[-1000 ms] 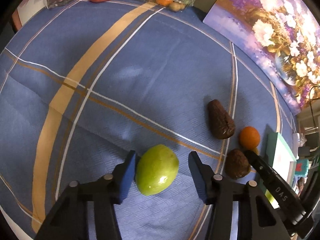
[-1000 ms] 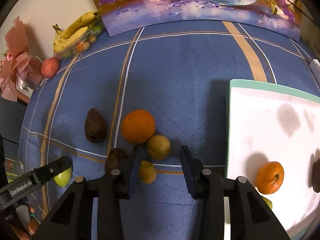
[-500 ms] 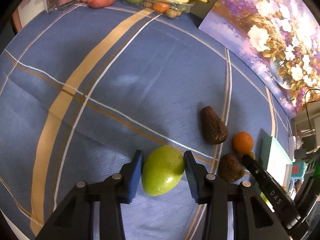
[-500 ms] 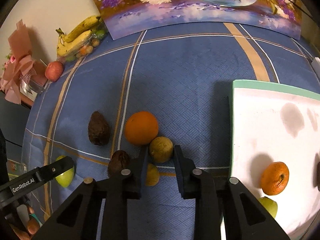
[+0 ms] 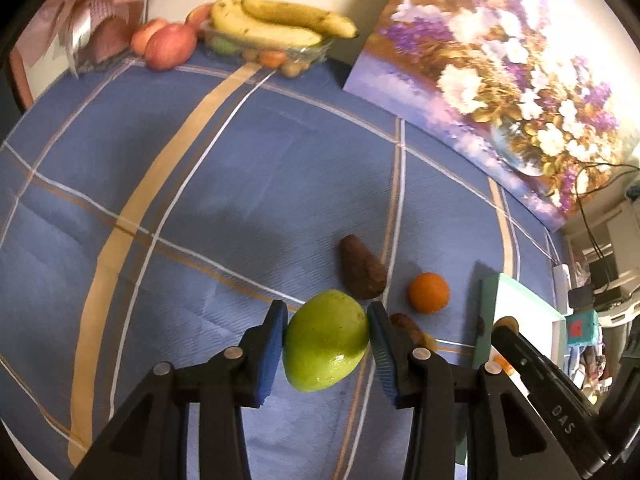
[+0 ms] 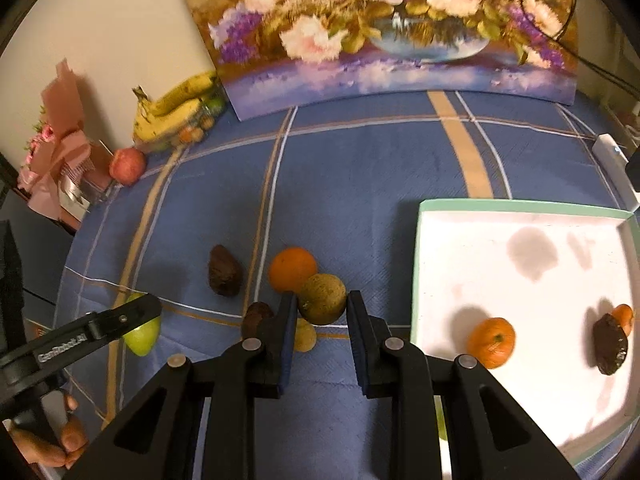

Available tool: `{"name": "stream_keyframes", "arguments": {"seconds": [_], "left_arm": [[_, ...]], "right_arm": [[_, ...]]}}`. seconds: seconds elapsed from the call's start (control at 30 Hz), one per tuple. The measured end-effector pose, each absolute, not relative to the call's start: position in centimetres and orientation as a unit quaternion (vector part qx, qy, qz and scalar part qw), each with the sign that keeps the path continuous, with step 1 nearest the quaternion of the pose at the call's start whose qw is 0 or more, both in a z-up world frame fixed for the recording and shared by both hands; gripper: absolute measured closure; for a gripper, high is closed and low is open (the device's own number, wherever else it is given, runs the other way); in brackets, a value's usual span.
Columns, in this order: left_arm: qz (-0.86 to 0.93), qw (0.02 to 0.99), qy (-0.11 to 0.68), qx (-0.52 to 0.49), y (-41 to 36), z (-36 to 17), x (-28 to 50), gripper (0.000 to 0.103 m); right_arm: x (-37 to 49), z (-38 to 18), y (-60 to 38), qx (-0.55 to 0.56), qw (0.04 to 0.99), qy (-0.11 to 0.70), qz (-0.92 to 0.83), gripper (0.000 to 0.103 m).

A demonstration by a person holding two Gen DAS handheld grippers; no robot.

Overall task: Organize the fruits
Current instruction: 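Grasp a green pear-like fruit with the left tool while the right tool grasps a small round brown fruit, then carry the green fruit over the tray while the right tool carries the round fruit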

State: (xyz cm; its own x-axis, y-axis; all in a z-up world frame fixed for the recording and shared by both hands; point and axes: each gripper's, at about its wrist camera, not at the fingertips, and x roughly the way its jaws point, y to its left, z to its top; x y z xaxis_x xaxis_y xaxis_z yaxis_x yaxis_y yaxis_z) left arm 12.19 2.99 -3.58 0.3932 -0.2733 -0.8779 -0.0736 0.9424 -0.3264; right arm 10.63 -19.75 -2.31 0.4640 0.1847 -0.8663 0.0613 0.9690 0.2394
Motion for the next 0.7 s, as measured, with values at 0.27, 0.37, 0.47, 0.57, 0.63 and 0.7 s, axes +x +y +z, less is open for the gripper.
{"name": "stream_keyframes", "arguments": {"seconds": [0.27, 0.37, 0.47, 0.57, 0.63, 0.7], "left_arm": [[-0.092, 0.842, 0.515, -0.134, 0.5, -0.5, 11.1, 0.059], [-0.107, 0.845, 0.51, -0.123, -0.6, 0.3, 10.5, 0.059], [-0.122, 0.843, 0.511, -0.118, -1.6, 0.5, 10.1, 0.059], [-0.133, 0.84, 0.514, -0.11, -2.7, 0.6, 9.7, 0.059], [-0.14, 0.838, 0.516, -0.108, -3.3, 0.6, 9.4, 0.059], [-0.151, 0.833, 0.52, -0.109, -4.1, 0.4, 9.2, 0.059]], "right_arm": [[8.3, 0.2, -20.9, 0.121, 0.857, 0.5, 0.015, 0.077], [7.3, 0.7, -21.4, 0.123, 0.86, 0.495, 0.009, 0.077], [6.4, 1.0, -22.2, 0.136, 0.86, 0.492, 0.009, 0.077], [6.0, 1.3, -22.9, 0.147, 0.86, 0.488, 0.008, 0.077], [5.9, 1.4, -23.4, 0.151, 0.861, 0.485, 0.005, 0.077], [5.8, 1.6, -24.0, 0.154, 0.862, 0.482, 0.0, 0.077]]}}
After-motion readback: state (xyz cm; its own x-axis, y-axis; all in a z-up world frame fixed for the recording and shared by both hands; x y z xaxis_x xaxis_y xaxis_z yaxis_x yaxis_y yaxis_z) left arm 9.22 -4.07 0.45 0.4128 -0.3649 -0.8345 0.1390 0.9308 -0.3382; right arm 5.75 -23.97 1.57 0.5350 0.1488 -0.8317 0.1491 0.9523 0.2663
